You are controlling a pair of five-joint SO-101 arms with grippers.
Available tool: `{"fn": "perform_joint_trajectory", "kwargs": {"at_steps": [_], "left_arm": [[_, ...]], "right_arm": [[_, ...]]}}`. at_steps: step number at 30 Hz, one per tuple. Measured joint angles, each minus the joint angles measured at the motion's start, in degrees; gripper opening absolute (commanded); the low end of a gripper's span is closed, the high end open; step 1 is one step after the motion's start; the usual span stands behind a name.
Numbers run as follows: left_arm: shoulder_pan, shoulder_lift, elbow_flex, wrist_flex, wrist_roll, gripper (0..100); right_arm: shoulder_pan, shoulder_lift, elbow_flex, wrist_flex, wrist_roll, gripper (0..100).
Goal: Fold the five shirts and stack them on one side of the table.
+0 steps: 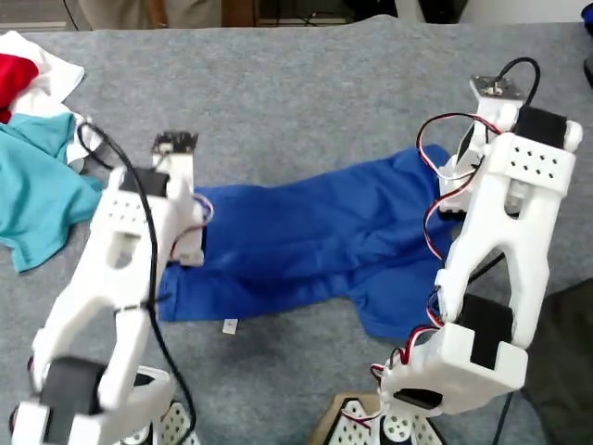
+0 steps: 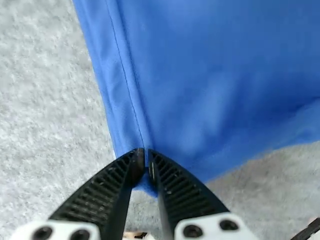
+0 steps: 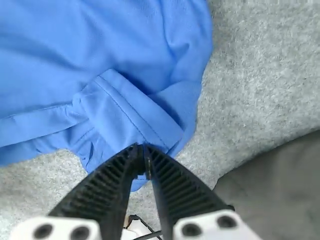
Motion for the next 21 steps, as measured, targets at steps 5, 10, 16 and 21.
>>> {"fn": "perform_joint_trajectory", "kwargs": {"at_steps": [5, 10, 16, 21], "left_arm": [[0.6, -8.8, 6.2, 0.0, 0.0, 2], [-0.4, -13.0, 9.2, 0.0, 0.0, 2], [-0.5, -13.2, 11.7, -4.0, 0.0, 2], [-0.5, -13.2, 11.7, -4.5, 0.0, 2]], "right_arm": [[1.1, 0.0, 0.0, 0.0, 0.1, 0.5], [4.5, 0.0, 1.2, 0.0, 6.1, 0.5], [6.4, 0.0, 1.4, 0.0, 9.4, 0.5], [7.8, 0.0, 1.4, 0.0, 14.9, 0.5]]}}
